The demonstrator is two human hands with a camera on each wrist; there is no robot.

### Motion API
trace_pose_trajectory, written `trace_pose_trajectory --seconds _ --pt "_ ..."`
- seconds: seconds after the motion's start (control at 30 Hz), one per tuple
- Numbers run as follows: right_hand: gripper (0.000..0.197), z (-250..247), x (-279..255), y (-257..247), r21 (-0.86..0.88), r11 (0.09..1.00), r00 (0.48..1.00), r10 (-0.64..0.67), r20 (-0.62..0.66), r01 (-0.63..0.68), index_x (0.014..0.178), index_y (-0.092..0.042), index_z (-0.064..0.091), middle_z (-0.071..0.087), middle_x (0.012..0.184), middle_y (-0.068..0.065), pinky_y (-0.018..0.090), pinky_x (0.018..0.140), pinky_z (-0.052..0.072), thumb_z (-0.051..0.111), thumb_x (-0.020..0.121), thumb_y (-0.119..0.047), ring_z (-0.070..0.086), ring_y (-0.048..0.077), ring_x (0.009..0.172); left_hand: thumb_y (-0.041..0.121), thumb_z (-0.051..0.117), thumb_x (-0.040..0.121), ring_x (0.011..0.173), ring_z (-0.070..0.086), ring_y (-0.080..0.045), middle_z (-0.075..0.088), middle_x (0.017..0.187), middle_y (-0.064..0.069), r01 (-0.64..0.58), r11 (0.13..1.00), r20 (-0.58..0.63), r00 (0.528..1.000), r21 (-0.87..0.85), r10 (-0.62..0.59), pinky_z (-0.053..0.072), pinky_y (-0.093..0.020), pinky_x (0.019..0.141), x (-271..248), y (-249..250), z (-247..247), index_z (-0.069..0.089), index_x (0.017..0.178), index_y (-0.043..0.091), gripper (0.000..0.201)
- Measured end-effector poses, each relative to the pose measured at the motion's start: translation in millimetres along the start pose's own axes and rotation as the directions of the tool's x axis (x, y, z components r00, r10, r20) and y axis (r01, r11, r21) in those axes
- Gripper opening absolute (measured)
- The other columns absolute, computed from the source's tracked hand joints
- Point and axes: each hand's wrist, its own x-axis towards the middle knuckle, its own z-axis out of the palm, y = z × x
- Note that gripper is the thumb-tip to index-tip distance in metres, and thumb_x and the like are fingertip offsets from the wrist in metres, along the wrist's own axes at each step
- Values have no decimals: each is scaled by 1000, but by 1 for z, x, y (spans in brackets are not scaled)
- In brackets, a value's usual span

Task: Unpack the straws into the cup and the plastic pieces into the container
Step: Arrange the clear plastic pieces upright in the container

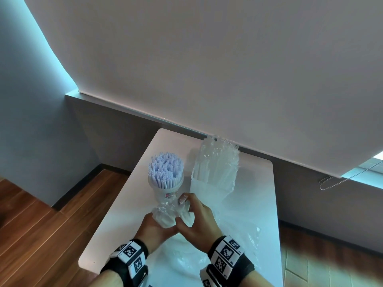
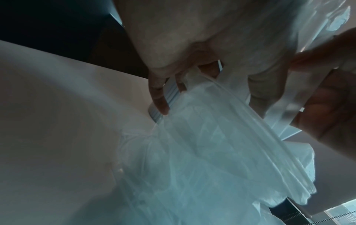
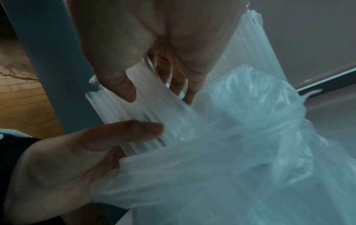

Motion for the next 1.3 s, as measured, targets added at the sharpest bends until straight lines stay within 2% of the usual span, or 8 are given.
trace_pose_trajectory --seconds 0.2,0.4,0.53,0.67,0.87,1.1,1.2,1.3 --pt "51 -2 1 1 -12 1000 999 2 -43 -2 125 -17 52 62 113 -9 4 85 36 64 75 -23 52 -5 95 32 85 67 89 70 -5 75 96 11 -6 1000 19 1000 -14 6 56 -35 87 -1 4 2 68 102 27 38" --pt "44 4 0 0 37 999 998 -12 -60 14 119 -18 52 66 105 -9 12 81 45 60 76 -16 62 5 92 43 81 56 88 71 -7 75 94 9 -7 999 -4 1000 -33 7 57 -38 86 2 8 2 69 99 27 47" --pt "40 5 -2 -1 65 998 995 5 -95 1 116 -19 52 69 97 -12 21 75 51 64 77 -17 65 7 85 41 79 59 88 71 -7 75 93 9 -10 1000 8 1000 -14 10 57 -35 84 2 9 3 70 94 34 37" --pt "38 5 -2 -2 91 996 989 39 -145 -25 108 -20 52 62 90 -20 13 72 46 64 73 -25 60 2 79 19 81 74 83 70 -5 75 90 7 -5 1000 22 1000 3 5 55 -27 79 -1 12 3 71 95 23 23" --pt "32 7 -1 6 90 994 974 81 -213 -63 95 -31 53 61 81 -18 11 64 43 71 71 -19 58 4 71 18 81 77 81 70 -8 75 88 5 -3 1000 2 1000 -19 3 55 -25 76 -2 14 4 71 92 22 19" --pt "23 -5 0 5 168 982 972 124 -201 -91 90 -20 56 70 82 -8 36 68 54 64 74 -35 67 12 74 32 85 73 86 71 -6 75 93 6 14 999 14 1000 -34 -13 55 -33 85 1 12 5 71 99 24 31" --pt "22 -9 1 2 182 982 981 87 -174 -54 92 -19 59 69 84 -7 34 70 54 70 75 -28 67 12 76 27 85 74 78 67 5 73 80 14 -13 1000 -57 998 -15 12 50 -24 75 1 20 8 66 89 31 24" --pt "25 -6 0 2 134 990 985 60 -160 -39 93 -20 60 66 82 -10 20 66 50 76 75 -26 63 8 74 26 83 76 83 64 12 69 84 31 -64 997 -44 997 31 66 47 -17 75 3 24 10 62 92 38 29"
